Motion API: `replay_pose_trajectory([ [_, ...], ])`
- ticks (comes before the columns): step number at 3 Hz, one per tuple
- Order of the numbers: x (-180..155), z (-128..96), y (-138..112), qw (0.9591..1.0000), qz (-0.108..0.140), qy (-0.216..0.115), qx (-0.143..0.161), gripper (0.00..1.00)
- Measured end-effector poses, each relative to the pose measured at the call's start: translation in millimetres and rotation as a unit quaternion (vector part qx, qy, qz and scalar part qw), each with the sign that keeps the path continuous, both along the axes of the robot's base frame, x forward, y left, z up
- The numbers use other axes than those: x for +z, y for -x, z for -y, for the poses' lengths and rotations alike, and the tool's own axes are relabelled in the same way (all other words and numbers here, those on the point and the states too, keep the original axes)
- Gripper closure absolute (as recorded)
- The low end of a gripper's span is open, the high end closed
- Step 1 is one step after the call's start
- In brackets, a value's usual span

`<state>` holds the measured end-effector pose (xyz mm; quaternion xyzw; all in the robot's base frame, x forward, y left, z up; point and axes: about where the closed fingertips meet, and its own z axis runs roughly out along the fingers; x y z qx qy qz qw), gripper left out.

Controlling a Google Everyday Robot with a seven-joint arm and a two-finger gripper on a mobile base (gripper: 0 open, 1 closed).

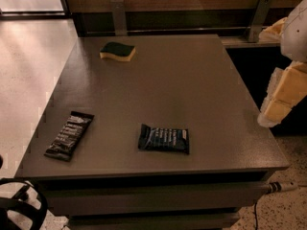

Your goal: Move rxbar blueberry near sponge

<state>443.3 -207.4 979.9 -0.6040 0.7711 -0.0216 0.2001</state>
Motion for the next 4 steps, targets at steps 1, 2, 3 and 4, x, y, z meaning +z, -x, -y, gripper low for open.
replay_pose_trajectory([
  [1,-31,-11,-9,0.9971,-0.006,-0.073,0.020,0.00],
  [2,-61,-30,-13,0.9861,-0.006,-0.162,0.037,0.00],
  [3,-87,-50,-15,0.9709,-0.003,-0.234,0.049,0.00],
  [4,-110,-67,-16,0.9559,-0.004,-0.288,0.059,0.00],
])
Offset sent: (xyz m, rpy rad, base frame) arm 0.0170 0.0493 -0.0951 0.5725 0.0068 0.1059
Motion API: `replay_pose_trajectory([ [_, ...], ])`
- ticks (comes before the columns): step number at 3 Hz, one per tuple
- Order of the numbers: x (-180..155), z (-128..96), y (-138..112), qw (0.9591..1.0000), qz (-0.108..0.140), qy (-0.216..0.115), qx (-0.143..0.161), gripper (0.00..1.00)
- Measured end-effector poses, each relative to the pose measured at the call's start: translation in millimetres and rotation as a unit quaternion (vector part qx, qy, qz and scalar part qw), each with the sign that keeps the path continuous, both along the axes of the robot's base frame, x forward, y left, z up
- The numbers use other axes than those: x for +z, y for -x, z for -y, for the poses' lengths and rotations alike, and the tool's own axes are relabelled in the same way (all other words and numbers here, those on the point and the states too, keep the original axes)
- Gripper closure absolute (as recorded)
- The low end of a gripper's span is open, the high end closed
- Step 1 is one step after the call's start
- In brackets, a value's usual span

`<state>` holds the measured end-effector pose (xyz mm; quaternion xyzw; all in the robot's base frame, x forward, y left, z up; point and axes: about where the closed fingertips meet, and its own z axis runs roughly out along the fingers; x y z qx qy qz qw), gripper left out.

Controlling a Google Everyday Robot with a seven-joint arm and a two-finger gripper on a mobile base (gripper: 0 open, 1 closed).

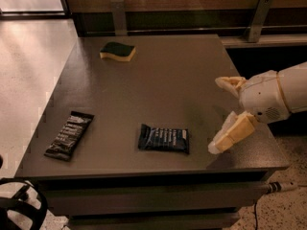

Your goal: Move rxbar blueberry near sponge

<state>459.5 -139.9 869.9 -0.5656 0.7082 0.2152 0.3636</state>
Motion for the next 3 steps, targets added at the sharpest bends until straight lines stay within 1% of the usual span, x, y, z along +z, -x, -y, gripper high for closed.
replay_pose_trajectory([
  [1,-16,-17,0,0.9991,0.001,-0.041,0.013,0.00],
  [2,-16,-17,0,0.9991,0.001,-0.041,0.013,0.00],
  [3,-26,-31,-6,0.9988,-0.004,-0.045,0.019,0.00],
])
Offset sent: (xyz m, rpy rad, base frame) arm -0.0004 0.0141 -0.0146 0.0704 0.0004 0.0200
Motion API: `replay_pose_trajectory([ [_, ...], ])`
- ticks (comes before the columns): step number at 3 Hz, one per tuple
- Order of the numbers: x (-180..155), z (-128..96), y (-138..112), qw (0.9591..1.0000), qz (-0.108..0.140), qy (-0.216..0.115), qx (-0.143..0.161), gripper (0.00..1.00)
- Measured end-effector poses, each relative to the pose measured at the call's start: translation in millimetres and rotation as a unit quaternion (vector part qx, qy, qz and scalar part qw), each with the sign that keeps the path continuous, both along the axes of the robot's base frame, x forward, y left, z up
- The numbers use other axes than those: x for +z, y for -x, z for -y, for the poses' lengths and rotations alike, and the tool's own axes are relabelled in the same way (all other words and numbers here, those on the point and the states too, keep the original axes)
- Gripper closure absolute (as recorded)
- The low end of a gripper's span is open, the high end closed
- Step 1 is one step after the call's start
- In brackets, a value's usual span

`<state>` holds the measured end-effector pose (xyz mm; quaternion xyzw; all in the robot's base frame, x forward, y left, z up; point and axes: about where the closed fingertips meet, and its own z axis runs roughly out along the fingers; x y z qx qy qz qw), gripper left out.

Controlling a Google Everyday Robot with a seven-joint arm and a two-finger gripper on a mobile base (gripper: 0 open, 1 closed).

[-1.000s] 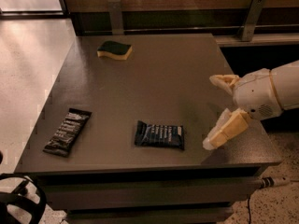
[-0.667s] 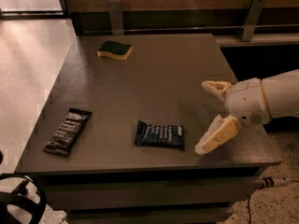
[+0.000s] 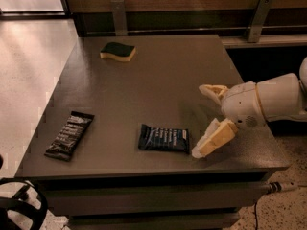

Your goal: Move rxbar blueberry near sponge

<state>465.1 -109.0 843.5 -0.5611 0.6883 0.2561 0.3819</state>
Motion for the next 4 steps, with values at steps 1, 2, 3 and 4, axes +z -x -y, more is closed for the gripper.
replay_pose_trajectory([
  [1,-12,-13,0,0.9999,-0.002,-0.010,0.003,0.00],
  [2,-19,-25,3,0.9998,-0.001,-0.016,0.010,0.00],
  [3,-26,-32,9,0.9996,0.001,-0.025,0.013,0.00],
  [4,-30,-37,19,0.9991,0.009,-0.035,0.024,0.00],
])
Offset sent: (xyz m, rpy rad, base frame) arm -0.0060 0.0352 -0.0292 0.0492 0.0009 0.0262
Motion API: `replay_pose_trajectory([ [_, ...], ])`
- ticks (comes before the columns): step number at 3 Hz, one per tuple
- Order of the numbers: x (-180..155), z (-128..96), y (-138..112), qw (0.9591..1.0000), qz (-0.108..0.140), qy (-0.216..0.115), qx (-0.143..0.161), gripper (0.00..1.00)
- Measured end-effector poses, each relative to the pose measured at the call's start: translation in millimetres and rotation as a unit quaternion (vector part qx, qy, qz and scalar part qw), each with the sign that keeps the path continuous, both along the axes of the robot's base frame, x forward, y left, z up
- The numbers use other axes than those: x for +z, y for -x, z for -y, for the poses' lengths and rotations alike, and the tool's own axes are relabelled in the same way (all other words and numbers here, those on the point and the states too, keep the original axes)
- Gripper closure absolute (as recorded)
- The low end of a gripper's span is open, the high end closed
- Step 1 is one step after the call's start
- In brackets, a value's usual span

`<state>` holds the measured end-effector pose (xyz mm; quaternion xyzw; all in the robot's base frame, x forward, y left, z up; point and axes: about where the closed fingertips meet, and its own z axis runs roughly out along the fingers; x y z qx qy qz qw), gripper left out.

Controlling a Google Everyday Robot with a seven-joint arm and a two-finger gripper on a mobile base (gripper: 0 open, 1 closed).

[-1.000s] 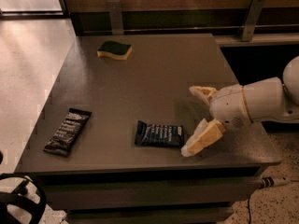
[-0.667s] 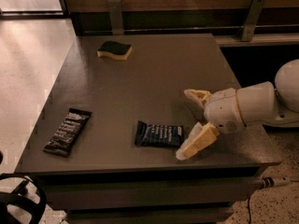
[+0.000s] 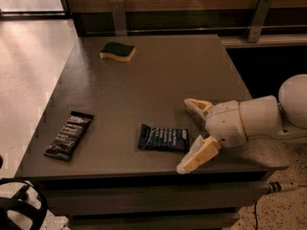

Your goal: Move rxbar blueberry near sponge

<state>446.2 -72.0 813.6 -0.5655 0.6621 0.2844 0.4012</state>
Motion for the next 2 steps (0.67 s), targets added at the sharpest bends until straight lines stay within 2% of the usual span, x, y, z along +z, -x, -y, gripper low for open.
replay_pose_trajectory([
  [1,-0.1,-0.2,0.1,1.0000,0.000,0.000,0.000,0.00],
  [2,0.3,-2.1,0.6,1.0000,0.000,0.000,0.002,0.19],
])
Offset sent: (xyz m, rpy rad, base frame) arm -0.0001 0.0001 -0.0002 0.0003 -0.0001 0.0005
